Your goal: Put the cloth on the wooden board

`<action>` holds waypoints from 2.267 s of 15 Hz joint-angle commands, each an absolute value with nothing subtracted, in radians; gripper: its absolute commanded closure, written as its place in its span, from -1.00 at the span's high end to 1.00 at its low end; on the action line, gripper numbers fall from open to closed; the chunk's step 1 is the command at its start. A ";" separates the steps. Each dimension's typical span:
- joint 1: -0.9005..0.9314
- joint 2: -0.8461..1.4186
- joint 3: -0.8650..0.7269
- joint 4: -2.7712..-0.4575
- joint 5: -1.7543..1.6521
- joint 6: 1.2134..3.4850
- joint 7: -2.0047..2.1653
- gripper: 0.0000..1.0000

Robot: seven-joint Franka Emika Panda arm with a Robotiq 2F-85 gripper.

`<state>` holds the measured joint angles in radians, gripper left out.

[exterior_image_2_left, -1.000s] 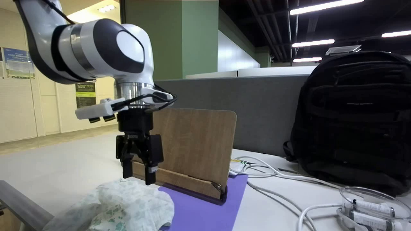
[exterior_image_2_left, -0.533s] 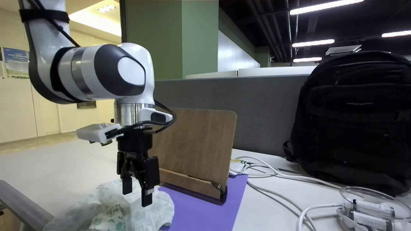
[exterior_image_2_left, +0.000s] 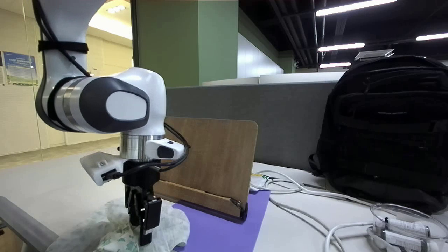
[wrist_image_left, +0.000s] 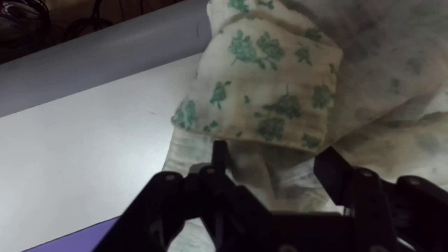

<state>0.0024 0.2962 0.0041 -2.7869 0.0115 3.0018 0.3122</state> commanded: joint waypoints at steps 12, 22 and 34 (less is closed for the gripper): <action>0.014 0.094 0.106 -2.673 0.177 2.819 0.204 -1.00; 0.054 -0.025 0.097 -2.405 0.113 2.725 0.206 -1.00; 0.047 -0.020 0.078 -2.310 -0.056 2.797 0.275 -1.00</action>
